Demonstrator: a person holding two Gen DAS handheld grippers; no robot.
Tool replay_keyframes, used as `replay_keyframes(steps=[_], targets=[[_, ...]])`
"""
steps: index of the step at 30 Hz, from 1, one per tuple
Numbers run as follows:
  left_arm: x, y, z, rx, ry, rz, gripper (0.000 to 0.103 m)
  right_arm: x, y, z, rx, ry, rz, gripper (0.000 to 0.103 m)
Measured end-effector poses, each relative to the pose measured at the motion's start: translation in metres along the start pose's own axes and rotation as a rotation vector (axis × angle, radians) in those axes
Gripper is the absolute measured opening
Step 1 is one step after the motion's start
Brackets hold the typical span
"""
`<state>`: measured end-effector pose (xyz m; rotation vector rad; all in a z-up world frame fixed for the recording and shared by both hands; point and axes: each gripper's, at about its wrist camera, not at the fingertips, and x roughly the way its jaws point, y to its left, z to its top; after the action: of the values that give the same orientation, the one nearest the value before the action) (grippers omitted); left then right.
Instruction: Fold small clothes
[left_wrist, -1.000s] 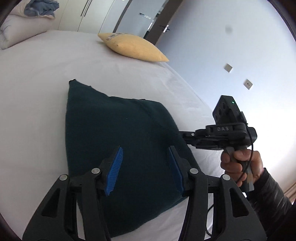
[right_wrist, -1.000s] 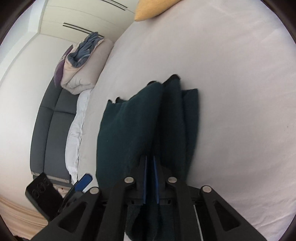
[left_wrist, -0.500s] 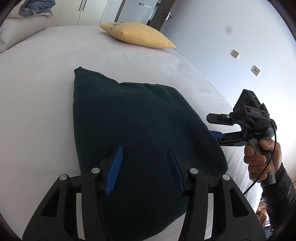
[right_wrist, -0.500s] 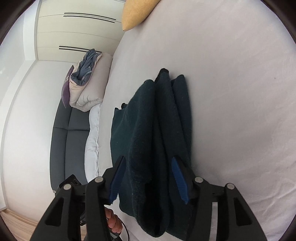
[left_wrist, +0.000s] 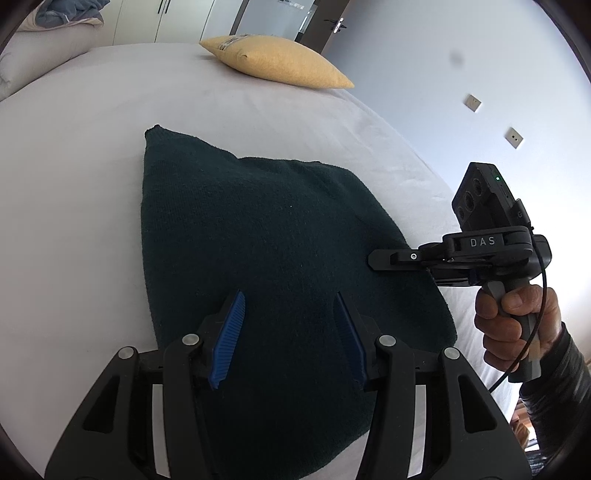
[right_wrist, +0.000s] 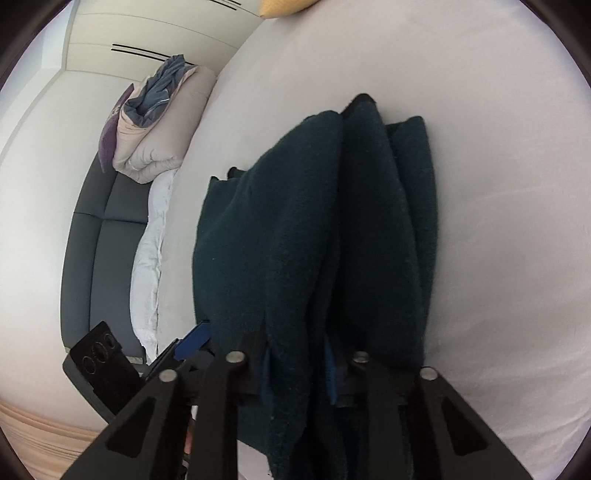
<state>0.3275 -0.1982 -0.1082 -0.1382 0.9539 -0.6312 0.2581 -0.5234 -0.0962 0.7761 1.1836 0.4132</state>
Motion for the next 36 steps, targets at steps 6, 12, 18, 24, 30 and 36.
replay_keyframes(steps=[6, 12, 18, 24, 30, 36], targets=[[0.003, -0.013, 0.007, 0.015, 0.003, 0.002, 0.048, -0.025, 0.008, -0.002, -0.049, -0.093, -0.016, 0.014], [0.006, -0.025, 0.01, 0.042, 0.01, -0.01, 0.048, -0.04, 0.012, 0.007, -0.071, -0.124, -0.022, 0.014], [0.013, -0.027, -0.002, 0.054, 0.022, 0.002, 0.048, -0.021, -0.016, -0.003, -0.012, -0.078, -0.042, 0.013], [0.007, -0.026, -0.004, 0.044, 0.031, -0.021, 0.048, -0.035, -0.015, -0.011, 0.003, -0.121, -0.001, 0.013], [0.015, -0.036, -0.008, 0.09, 0.022, 0.016, 0.048, -0.026, -0.027, 0.003, 0.003, -0.107, -0.037, 0.013], [0.001, -0.028, -0.005, 0.048, 0.025, -0.033, 0.049, -0.023, -0.028, 0.005, 0.006, -0.079, -0.018, 0.014]])
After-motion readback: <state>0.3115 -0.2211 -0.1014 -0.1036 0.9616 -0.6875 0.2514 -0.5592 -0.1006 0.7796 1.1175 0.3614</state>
